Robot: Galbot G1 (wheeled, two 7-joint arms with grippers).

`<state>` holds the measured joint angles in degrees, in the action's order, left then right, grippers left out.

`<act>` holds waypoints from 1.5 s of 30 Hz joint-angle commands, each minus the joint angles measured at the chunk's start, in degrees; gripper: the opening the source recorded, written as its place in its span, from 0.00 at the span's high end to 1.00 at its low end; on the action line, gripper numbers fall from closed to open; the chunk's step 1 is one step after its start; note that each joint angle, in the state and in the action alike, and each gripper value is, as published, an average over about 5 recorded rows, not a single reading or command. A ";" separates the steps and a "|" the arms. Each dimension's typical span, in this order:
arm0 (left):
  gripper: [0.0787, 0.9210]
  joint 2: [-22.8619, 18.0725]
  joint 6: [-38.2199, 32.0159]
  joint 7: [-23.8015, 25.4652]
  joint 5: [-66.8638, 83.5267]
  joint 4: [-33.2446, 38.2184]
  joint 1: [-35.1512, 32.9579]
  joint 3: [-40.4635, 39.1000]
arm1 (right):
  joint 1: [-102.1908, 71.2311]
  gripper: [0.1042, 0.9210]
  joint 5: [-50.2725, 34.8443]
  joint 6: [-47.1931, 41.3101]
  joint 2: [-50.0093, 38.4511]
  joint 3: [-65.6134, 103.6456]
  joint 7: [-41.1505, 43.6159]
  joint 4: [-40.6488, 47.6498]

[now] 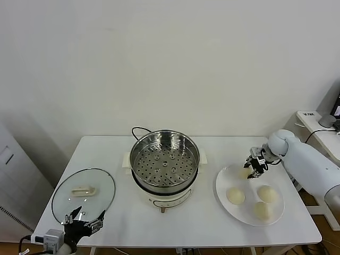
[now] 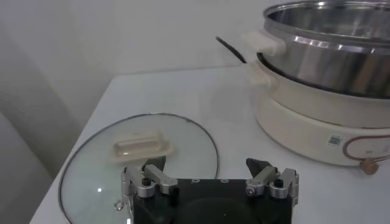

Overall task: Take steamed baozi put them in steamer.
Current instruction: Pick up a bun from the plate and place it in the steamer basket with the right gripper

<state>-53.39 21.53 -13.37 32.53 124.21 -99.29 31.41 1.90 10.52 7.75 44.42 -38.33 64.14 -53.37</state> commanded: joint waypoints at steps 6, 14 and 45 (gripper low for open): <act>0.12 0.17 0.10 -0.01 -0.06 -0.02 0.29 -0.48 | 28.50 0.56 -15.53 17.59 5.05 -18.17 4.75 -5.61; 0.12 0.62 0.21 -0.07 -0.04 -0.35 1.29 -1.13 | 31.11 0.56 -14.23 31.54 16.98 -18.28 6.10 -4.40; 0.12 0.43 0.22 -0.29 -0.12 0.07 0.78 -0.59 | 11.05 0.56 28.44 42.25 36.35 -5.16 5.78 -2.92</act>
<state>-52.94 21.78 -13.67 32.43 124.24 -98.47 30.82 18.06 29.32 47.23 77.53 -45.50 69.85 -56.46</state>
